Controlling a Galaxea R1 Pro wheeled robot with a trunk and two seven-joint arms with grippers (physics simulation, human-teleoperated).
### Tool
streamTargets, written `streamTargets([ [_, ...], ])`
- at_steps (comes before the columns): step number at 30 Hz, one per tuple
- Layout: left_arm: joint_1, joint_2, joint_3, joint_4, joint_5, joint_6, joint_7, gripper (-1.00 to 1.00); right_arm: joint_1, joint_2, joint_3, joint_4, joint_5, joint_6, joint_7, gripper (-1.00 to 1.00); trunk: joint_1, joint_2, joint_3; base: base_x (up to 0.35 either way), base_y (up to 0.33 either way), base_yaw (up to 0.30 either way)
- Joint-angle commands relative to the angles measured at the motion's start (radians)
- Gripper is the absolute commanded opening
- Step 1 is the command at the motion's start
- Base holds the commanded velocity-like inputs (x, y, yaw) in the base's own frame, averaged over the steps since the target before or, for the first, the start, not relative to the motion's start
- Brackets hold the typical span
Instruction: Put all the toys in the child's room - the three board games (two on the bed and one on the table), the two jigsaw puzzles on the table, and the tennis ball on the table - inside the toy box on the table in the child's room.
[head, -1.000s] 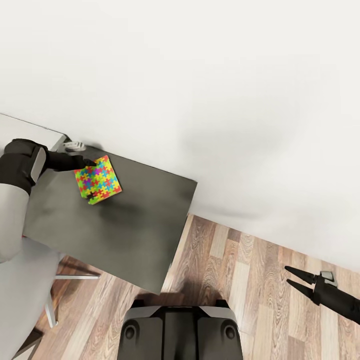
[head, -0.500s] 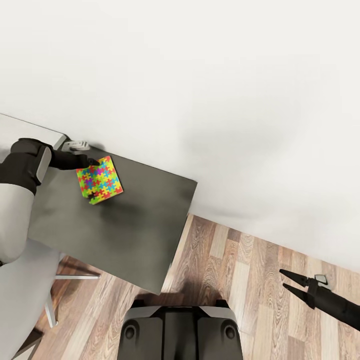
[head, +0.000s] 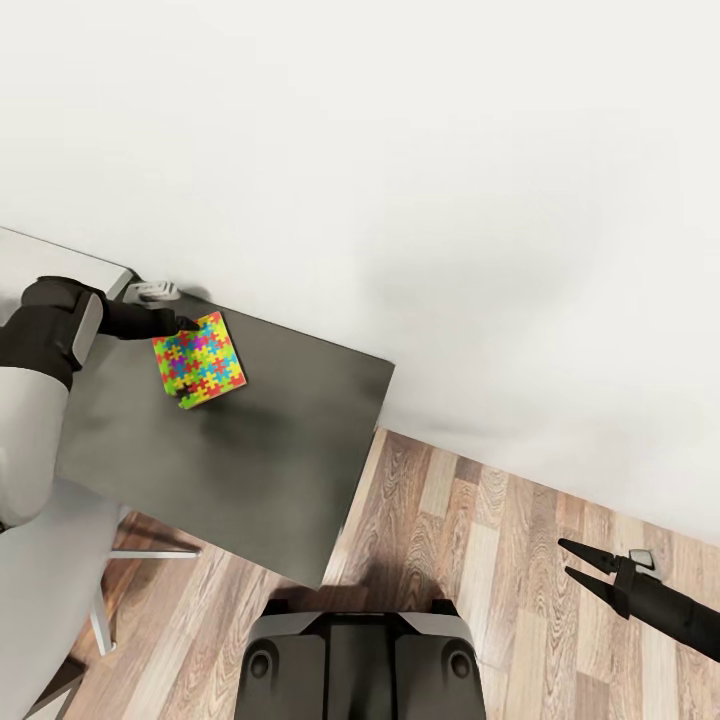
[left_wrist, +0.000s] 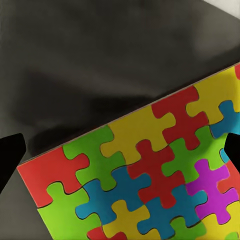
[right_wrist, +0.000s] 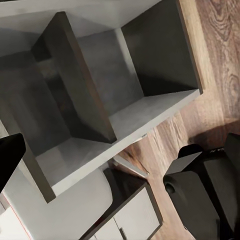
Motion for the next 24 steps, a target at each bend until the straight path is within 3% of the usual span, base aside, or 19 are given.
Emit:
streamTargets([
  [1, 0.000, -0.001, 0.002, 0.006, -0.013, 0.003, -0.007, 1.00, -0.001, 0.000, -0.001, 0.000, 0.001, 0.005, 0.003, 1.00, 0.001, -0.001, -0.001, 0.000, 0.000, 0.000],
  [3, 0.001, -0.001, 0.002, 0.005, -0.012, 0.003, -0.007, 1.00, -0.001, 0.000, -0.001, 0.000, 0.001, 0.005, 0.003, 1.00, 0.001, -0.001, -0.001, 0.000, 0.000, 0.000],
  [4, 0.000, -0.001, 0.003, 0.038, -0.049, 0.003, -0.007, 1.00, 0.000, 0.000, -0.001, 0.000, 0.001, 0.005, 0.003, 1.00, 0.001, -0.001, -0.001, 0.000, 0.000, 0.000],
  [18, 0.000, 0.000, 0.004, 0.038, -0.048, 0.004, -0.026, 1.00, -0.001, 0.000, 0.000, 0.000, 0.002, 0.003, 0.003, 1.00, 0.001, -0.001, -0.001, 0.000, -0.029, 0.000],
  [24, 0.000, 0.002, 0.006, 0.038, -0.048, 0.004, -0.071, 1.00, -0.001, 0.000, -0.002, 0.000, 0.002, 0.004, 0.004, 1.00, 0.001, -0.001, -0.001, 0.000, -0.002, 0.000],
])
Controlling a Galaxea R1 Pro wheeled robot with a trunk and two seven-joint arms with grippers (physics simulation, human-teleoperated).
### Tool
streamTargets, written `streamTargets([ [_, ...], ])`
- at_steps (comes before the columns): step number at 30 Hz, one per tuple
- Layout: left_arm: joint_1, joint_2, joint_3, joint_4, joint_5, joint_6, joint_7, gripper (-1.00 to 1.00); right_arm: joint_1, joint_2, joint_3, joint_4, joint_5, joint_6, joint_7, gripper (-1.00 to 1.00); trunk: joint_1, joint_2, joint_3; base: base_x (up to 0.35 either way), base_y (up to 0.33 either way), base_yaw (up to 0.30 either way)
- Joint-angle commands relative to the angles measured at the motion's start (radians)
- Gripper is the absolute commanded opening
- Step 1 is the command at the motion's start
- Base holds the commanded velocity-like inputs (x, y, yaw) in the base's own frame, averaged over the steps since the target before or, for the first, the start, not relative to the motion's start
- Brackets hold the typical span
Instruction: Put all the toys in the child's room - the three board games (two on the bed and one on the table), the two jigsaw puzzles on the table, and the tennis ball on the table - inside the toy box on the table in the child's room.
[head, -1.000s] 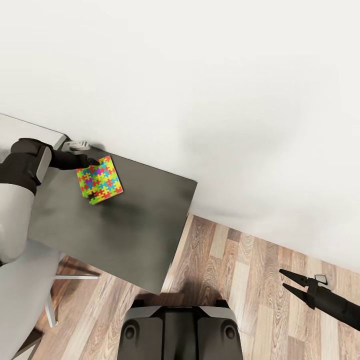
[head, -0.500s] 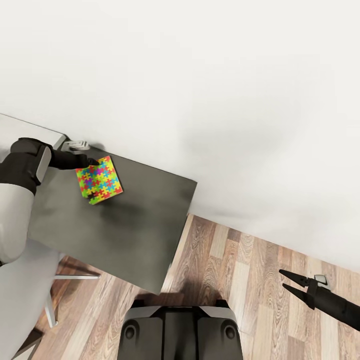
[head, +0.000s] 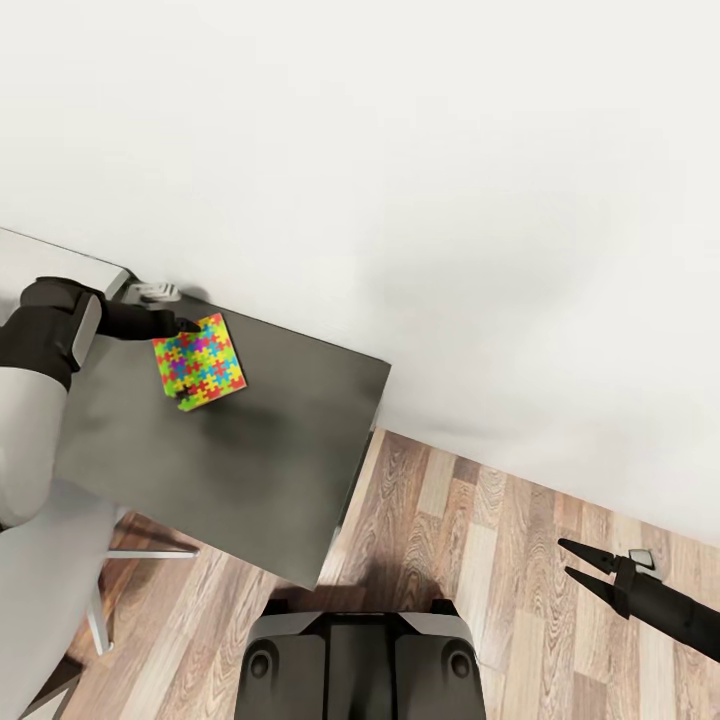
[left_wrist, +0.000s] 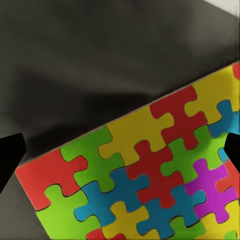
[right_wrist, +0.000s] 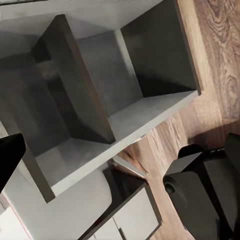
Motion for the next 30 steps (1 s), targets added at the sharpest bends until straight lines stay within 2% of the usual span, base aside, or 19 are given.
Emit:
streamTargets([
  [1, 0.000, -0.001, 0.003, 0.034, -0.005, 0.006, -0.016, 1.00, 0.000, 0.000, -0.001, 0.000, 0.001, 0.005, 0.003, 1.00, 0.001, -0.001, -0.001, 0.000, 0.000, 0.000],
  [5, 0.000, 0.003, 0.003, 0.034, -0.006, 0.005, -0.042, 1.00, -0.001, 0.000, -0.001, 0.000, 0.001, 0.005, 0.003, 1.00, 0.001, -0.001, -0.001, 0.000, 0.000, 0.000],
  [14, 0.000, 0.012, 0.005, 0.034, -0.006, 0.005, -0.052, 1.00, -0.001, 0.000, -0.001, 0.000, 0.001, 0.005, 0.003, 1.00, 0.001, -0.001, -0.001, 0.000, 0.000, 0.000],
  [21, 0.000, 0.021, 0.005, 0.034, -0.006, 0.005, -0.104, 1.00, 0.000, 0.000, -0.001, 0.000, 0.001, 0.003, 0.003, 1.00, 0.001, -0.001, -0.001, 0.000, 0.000, 0.000],
  [30, -0.001, 0.024, 0.007, 0.034, -0.005, 0.005, -0.142, 1.00, 0.000, 0.000, -0.002, 0.000, 0.001, 0.004, 0.003, 1.00, 0.001, -0.001, -0.001, 0.000, 0.000, 0.000],
])
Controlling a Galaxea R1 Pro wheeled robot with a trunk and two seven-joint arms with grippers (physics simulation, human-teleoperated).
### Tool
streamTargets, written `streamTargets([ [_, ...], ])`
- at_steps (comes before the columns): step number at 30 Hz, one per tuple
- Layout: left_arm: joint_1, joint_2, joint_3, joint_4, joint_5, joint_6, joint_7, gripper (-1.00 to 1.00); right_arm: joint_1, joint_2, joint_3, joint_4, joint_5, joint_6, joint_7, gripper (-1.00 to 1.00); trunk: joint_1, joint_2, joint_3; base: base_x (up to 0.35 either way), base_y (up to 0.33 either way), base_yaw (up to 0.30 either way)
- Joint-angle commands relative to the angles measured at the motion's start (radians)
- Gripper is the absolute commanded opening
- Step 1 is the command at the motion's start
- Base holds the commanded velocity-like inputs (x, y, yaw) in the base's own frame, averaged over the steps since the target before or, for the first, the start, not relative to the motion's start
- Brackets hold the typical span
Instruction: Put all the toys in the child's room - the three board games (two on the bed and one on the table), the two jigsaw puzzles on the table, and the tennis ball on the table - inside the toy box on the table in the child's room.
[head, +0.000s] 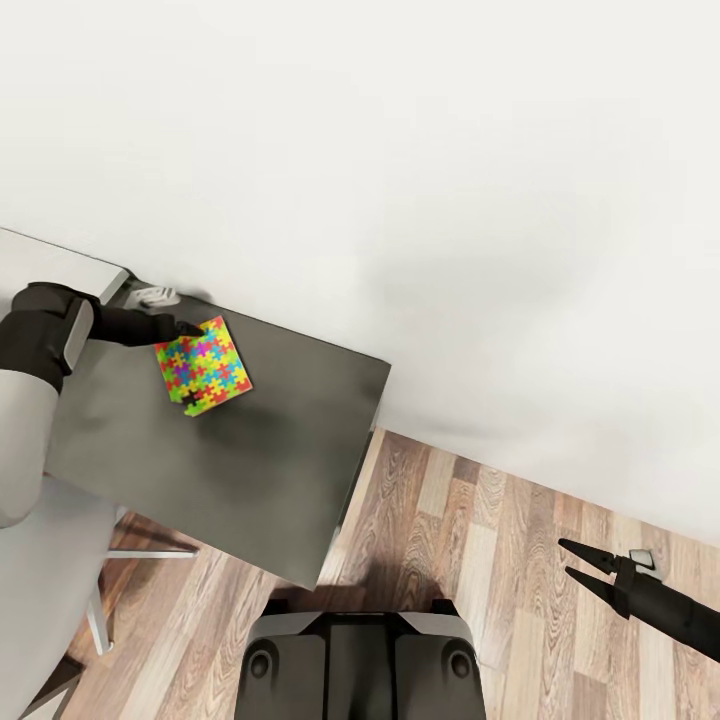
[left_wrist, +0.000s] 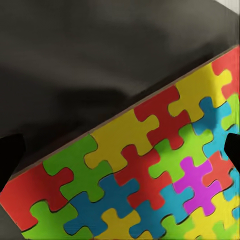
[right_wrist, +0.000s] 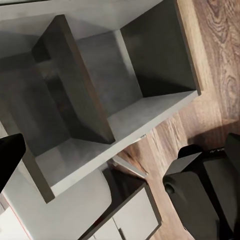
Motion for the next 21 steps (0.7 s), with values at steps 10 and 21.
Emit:
streamTargets([
  [10, -0.001, -0.001, 0.003, -0.002, -0.012, 0.005, -0.044, 1.00, 0.000, 0.000, -0.001, 0.000, 0.000, 0.003, 0.003, 1.00, 0.001, -0.002, -0.001, 0.000, 0.000, 0.000],
  [21, -0.001, 0.002, 0.002, -0.001, -0.015, 0.005, -0.045, 1.00, 0.000, 0.000, -0.002, 0.000, 0.000, 0.004, 0.003, 1.00, 0.001, -0.002, -0.001, 0.000, 0.000, 0.000],
])
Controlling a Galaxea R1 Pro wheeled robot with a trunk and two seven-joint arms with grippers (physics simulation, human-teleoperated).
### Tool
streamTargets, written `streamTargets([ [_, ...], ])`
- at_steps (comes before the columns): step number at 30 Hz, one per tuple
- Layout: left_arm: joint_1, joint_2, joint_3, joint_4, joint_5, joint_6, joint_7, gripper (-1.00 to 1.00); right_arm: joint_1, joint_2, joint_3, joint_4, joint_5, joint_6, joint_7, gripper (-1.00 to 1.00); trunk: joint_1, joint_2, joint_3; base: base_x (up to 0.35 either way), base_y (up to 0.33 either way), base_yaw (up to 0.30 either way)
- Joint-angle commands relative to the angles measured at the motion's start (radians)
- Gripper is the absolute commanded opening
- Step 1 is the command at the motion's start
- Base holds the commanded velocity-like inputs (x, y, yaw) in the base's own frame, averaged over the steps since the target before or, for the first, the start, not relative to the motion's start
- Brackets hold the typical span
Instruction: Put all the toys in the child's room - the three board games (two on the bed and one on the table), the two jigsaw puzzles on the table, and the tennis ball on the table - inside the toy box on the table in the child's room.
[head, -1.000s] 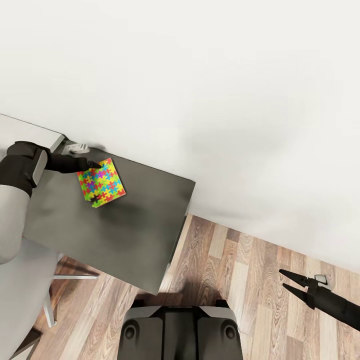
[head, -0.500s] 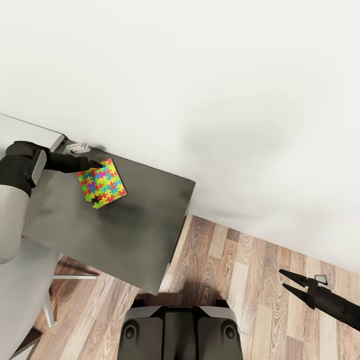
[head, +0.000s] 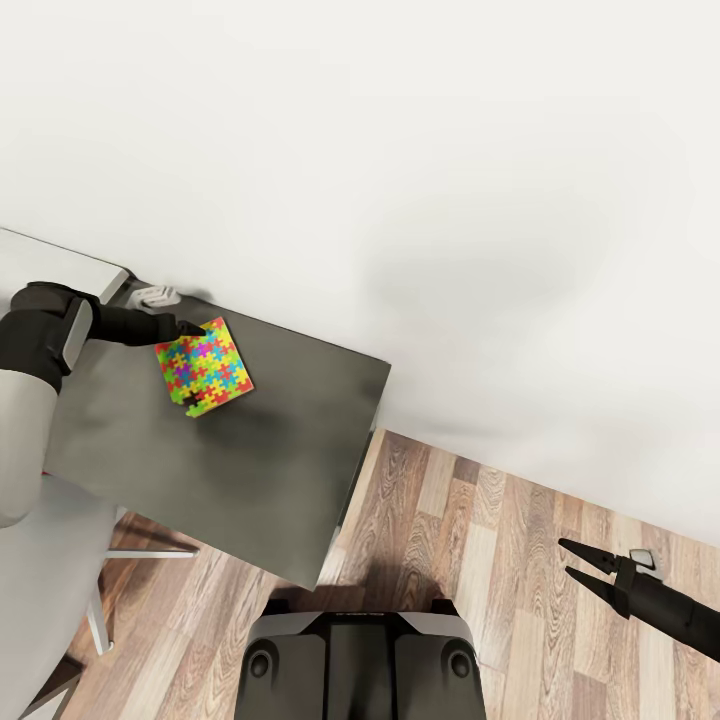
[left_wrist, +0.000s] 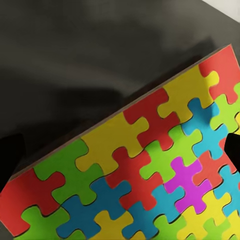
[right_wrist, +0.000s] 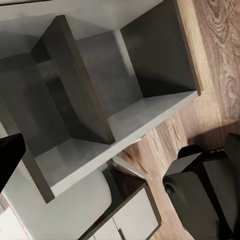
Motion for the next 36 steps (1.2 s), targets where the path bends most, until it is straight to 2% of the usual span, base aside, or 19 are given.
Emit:
streamTargets([
  [1, -0.001, 0.000, 0.003, -0.001, -0.011, 0.004, -0.009, 1.00, 0.000, 0.000, -0.001, 0.000, 0.001, 0.005, 0.003, 1.00, 0.001, -0.002, -0.001, 0.000, 0.000, 0.000],
  [5, -0.001, 0.000, -0.004, -0.001, -0.012, 0.004, -0.010, 1.00, -0.001, 0.000, -0.001, 0.000, 0.001, 0.005, 0.003, 1.00, 0.001, -0.002, -0.001, 0.000, 0.000, 0.000],
  [10, -0.001, 0.000, -0.042, -0.001, -0.011, 0.006, -0.018, 1.00, -0.001, 0.000, -0.001, 0.000, 0.000, 0.005, 0.003, 1.00, 0.001, -0.002, -0.001, 0.000, 0.000, 0.000],
  [15, -0.002, 0.000, -0.054, -0.002, -0.014, 0.006, -0.098, 1.00, -0.001, 0.000, 0.000, 0.000, 0.000, 0.005, 0.003, 1.00, 0.001, -0.002, -0.001, 0.000, 0.000, 0.000],
  [16, -0.002, 0.001, -0.056, -0.002, -0.019, 0.007, -0.108, 1.00, 0.000, 0.000, 0.000, 0.000, 0.000, 0.005, 0.003, 1.00, 0.001, -0.002, -0.001, 0.000, 0.000, 0.000],
  [19, -0.003, 0.002, -0.069, -0.002, -0.064, 0.007, -0.145, 1.00, 0.000, 0.000, 0.000, 0.000, 0.000, 0.006, 0.003, 1.00, 0.001, -0.002, -0.001, 0.000, 0.000, 0.000],
  [24, -0.004, 0.002, -0.073, -0.002, -0.085, 0.007, -0.176, 1.00, -0.001, 0.000, 0.000, 0.000, 0.000, 0.005, 0.003, 1.00, 0.001, -0.002, -0.001, 0.000, 0.000, 0.000],
  [29, -0.004, 0.002, -0.076, -0.002, -0.089, 0.005, -0.206, 1.00, -0.001, 0.000, 0.000, 0.000, 0.000, 0.006, 0.003, 1.00, 0.001, -0.002, -0.001, 0.000, 0.000, 0.000],
  [36, -0.004, 0.003, -0.078, -0.002, -0.090, 0.005, -0.217, 1.00, -0.001, 0.000, 0.000, 0.000, 0.000, 0.006, 0.003, 1.00, 0.001, -0.002, -0.001, 0.000, 0.000, 0.000],
])
